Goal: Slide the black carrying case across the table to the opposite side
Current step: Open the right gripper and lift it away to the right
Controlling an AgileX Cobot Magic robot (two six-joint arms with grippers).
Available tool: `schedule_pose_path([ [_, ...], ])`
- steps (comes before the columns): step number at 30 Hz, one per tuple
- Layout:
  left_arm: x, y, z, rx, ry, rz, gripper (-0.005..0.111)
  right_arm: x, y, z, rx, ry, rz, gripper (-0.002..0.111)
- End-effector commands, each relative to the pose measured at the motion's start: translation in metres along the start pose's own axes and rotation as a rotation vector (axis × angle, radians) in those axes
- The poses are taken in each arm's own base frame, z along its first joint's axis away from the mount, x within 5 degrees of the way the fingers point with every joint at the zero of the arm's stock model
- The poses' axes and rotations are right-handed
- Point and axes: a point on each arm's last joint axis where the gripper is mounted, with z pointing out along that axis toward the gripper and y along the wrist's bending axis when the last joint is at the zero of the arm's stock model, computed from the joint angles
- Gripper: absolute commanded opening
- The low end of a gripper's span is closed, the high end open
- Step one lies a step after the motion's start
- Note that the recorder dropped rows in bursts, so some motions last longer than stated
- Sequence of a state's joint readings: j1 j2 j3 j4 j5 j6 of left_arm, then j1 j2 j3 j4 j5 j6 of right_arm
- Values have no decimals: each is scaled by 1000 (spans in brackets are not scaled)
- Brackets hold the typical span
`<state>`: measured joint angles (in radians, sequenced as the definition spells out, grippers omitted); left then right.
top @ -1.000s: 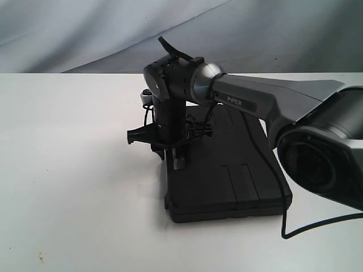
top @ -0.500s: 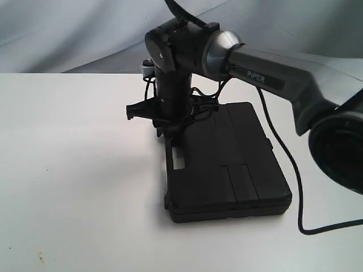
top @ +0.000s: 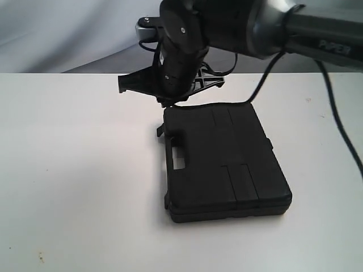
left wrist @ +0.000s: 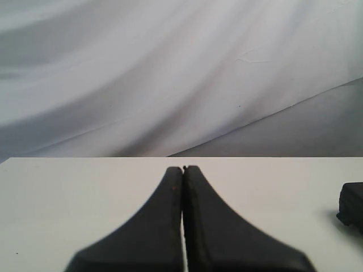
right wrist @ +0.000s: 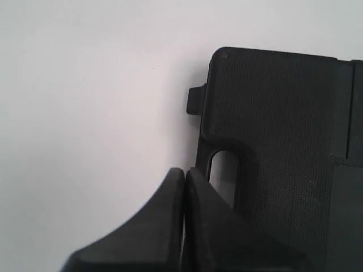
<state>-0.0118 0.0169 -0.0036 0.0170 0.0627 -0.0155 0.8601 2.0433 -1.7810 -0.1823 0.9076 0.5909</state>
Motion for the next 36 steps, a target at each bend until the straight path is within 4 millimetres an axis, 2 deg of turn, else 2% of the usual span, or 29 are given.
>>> schedule_pose_path([
  [1, 0, 0, 0, 1, -9, -11, 0, 6, -12, -24, -62, -118, -15, 0],
  [7, 0, 0, 0, 1, -9, -11, 0, 20, -39, -47, -116, -229, 10, 0],
  [11, 0, 0, 0, 1, -9, -11, 0, 33, -77, -65, -92, -290, 35, 0],
  [17, 0, 0, 0, 1, -9, -11, 0, 63, -139, -87, -51, -402, 90, 0],
  [21, 0, 0, 0, 1, -9, -11, 0, 82, -170, -102, -9, -474, 109, 0],
  [28, 0, 0, 0, 1, -9, -11, 0, 109, -199, -120, 53, -593, 75, 0],
  [36, 0, 0, 0, 1, -9, -11, 0, 139, -219, -141, 124, -707, 56, 0],
])
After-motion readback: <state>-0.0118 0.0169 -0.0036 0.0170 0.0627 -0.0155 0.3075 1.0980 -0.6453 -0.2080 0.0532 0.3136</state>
